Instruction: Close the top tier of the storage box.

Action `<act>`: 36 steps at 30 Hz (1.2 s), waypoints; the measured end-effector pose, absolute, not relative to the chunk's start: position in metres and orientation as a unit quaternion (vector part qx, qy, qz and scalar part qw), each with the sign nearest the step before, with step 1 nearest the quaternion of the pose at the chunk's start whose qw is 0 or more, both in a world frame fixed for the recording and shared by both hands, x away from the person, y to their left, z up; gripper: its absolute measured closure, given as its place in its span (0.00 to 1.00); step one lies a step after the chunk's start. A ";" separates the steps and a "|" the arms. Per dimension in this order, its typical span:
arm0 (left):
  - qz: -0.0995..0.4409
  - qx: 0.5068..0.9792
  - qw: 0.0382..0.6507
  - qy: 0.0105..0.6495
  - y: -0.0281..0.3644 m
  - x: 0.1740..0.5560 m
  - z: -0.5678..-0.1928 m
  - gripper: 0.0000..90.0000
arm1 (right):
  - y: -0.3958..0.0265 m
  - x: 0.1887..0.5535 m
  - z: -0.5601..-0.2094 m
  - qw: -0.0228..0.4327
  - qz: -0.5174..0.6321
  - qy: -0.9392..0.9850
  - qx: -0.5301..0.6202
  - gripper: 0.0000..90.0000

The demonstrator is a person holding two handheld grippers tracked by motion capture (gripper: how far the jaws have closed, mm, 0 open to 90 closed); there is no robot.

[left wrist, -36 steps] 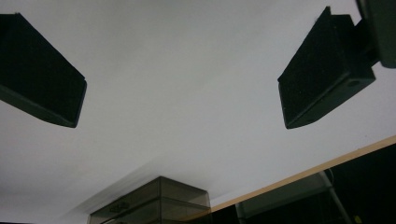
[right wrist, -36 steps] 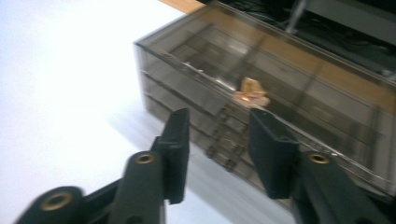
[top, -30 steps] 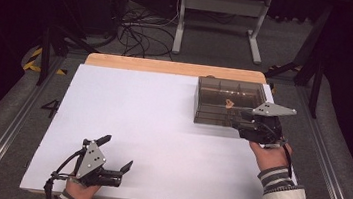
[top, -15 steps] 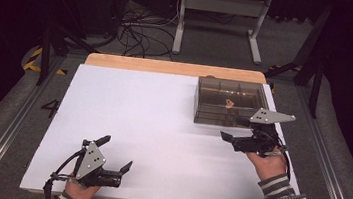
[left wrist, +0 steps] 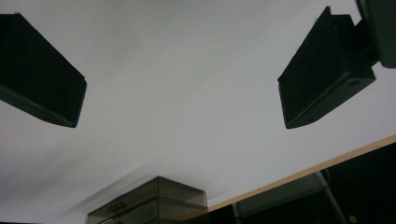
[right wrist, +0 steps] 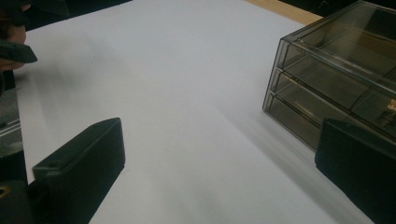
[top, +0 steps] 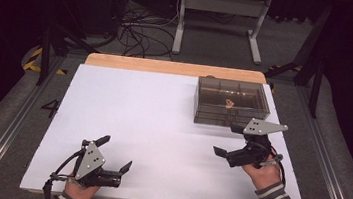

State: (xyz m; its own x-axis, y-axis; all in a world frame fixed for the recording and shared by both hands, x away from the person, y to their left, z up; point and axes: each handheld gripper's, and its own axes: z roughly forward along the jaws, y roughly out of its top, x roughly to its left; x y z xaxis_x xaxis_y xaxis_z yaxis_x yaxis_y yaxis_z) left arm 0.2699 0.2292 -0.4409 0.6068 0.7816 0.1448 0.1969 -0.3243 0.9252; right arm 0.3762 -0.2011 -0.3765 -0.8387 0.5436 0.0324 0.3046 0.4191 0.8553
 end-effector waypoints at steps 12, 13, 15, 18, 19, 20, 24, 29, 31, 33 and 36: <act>0.301 0.755 0.482 0.326 0.229 0.270 -0.441 0.02 | -0.199 0.369 -0.399 0.121 0.475 0.836 0.249 0.00; 0.302 0.755 0.482 0.326 0.230 0.270 -0.441 0.02 | -0.198 0.368 -0.400 0.121 0.475 0.836 0.246 0.00; 0.302 0.755 0.482 0.326 0.230 0.270 -0.441 0.02 | -0.198 0.367 -0.404 0.120 0.475 0.837 0.245 0.00; 0.302 0.755 0.482 0.326 0.230 0.270 -0.441 0.02 | -0.196 0.366 -0.408 0.117 0.476 0.836 0.247 0.00; 0.302 0.755 0.482 0.325 0.230 0.270 -0.441 0.02 | -0.196 0.366 -0.410 0.118 0.476 0.836 0.248 0.00; 0.302 0.755 0.482 0.326 0.230 0.270 -0.441 0.02 | -0.196 0.365 -0.412 0.117 0.477 0.835 0.249 0.00; 0.302 0.755 0.482 0.326 0.230 0.270 -0.441 0.02 | -0.196 0.363 -0.419 0.112 0.484 0.830 0.253 0.00; 0.302 0.755 0.482 0.325 0.230 0.270 -0.441 0.02 | -0.195 0.361 -0.427 0.109 0.489 0.828 0.253 0.00; 0.302 0.755 0.482 0.325 0.230 0.270 -0.441 0.02 | -0.195 0.361 -0.428 0.108 0.491 0.827 0.252 0.00; 0.302 0.756 0.482 0.325 0.230 0.270 -0.441 0.02 | -0.195 0.360 -0.430 0.108 0.493 0.826 0.252 0.00; 0.302 0.754 0.484 0.326 0.230 0.270 -0.441 0.02 | -0.194 0.359 -0.432 0.105 0.493 0.827 0.250 0.00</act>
State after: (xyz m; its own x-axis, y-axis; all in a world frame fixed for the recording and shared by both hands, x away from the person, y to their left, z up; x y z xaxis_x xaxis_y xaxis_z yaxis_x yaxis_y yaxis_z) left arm 0.2699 0.2298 -0.4410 0.6050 0.7836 0.1411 0.1987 -0.3202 0.9263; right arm 0.3592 -0.1943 -0.4323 -0.8531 0.5168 0.0721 0.3092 0.3894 0.8676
